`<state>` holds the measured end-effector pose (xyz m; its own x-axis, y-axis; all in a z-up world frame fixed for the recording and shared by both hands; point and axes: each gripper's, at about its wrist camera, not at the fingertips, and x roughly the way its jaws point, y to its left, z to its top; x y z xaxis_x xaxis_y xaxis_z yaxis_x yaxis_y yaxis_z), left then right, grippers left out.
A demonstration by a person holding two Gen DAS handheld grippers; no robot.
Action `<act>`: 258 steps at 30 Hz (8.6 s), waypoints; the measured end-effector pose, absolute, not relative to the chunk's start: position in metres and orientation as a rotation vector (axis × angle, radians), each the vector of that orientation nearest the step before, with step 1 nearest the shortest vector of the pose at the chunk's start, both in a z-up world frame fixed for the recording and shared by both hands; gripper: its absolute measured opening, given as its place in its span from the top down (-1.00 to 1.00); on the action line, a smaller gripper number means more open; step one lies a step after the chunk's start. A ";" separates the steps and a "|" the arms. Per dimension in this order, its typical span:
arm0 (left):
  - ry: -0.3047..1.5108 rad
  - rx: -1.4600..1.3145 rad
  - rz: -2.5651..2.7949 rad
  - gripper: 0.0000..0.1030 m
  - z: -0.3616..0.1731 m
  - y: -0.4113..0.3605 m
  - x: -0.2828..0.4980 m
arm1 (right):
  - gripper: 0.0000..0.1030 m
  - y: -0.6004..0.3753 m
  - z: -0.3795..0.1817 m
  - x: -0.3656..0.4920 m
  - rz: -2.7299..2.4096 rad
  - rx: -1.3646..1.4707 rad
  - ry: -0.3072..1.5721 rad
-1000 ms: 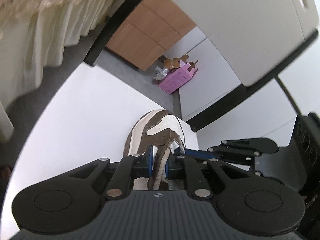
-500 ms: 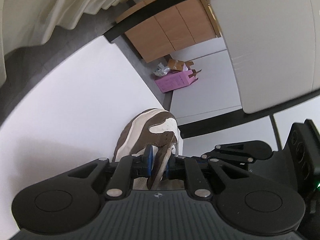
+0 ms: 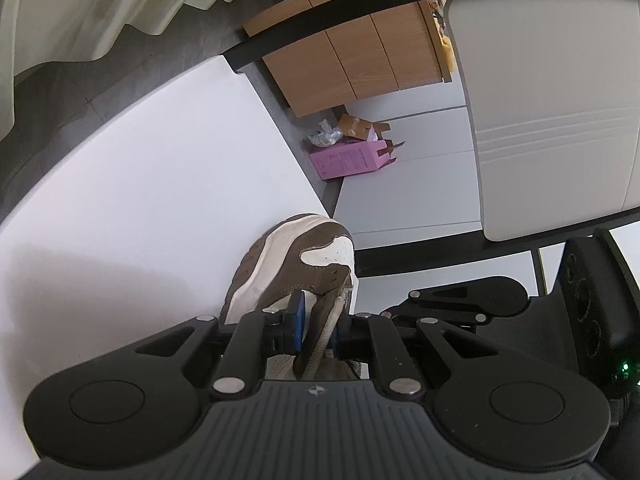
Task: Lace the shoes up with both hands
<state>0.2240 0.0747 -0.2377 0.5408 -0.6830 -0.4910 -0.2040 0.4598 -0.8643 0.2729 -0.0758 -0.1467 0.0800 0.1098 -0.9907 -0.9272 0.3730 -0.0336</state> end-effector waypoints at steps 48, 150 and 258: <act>0.718 0.167 -0.816 -0.02 -0.204 0.002 0.227 | 0.94 -0.119 -0.149 0.247 0.803 -0.490 0.900; 0.704 0.192 -0.773 -0.32 -0.211 -0.011 0.219 | 0.94 -0.113 0.113 0.247 0.685 0.189 0.211; 1.012 -0.757 -0.498 -0.37 -0.239 0.065 0.296 | 0.87 -0.251 -0.123 0.133 0.409 0.107 0.912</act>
